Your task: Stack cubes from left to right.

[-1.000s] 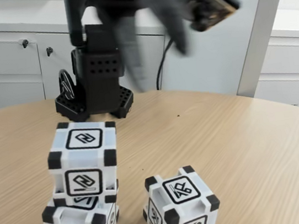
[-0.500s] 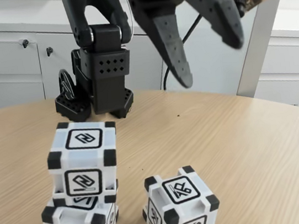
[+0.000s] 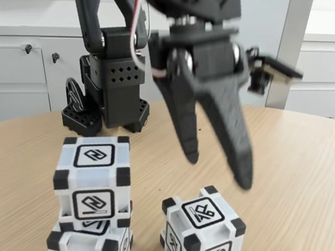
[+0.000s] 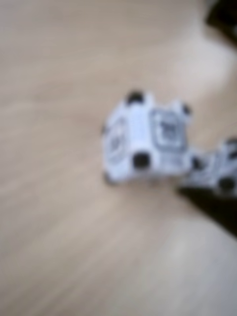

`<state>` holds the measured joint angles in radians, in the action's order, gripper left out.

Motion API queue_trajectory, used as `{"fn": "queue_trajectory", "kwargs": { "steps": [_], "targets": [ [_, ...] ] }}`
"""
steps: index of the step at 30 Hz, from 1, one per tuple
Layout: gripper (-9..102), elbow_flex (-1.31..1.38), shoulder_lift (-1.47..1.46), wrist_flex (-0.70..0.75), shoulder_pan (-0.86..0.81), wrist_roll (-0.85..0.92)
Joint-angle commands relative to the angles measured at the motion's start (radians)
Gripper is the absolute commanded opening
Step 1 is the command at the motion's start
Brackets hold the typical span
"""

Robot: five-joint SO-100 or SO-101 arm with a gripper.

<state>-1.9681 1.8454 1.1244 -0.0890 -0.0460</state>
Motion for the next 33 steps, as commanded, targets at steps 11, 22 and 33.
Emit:
{"fn": "queue_trajectory", "kwargs": {
  "steps": [11, 22, 33],
  "targets": [
    [37, 0.055, -0.086, -0.049, -0.017, 0.063],
    [37, 0.04, -0.087, -0.127, -0.017, 0.069],
    [37, 0.04, -0.089, -0.129, -0.018, 0.087]
  ]
}}
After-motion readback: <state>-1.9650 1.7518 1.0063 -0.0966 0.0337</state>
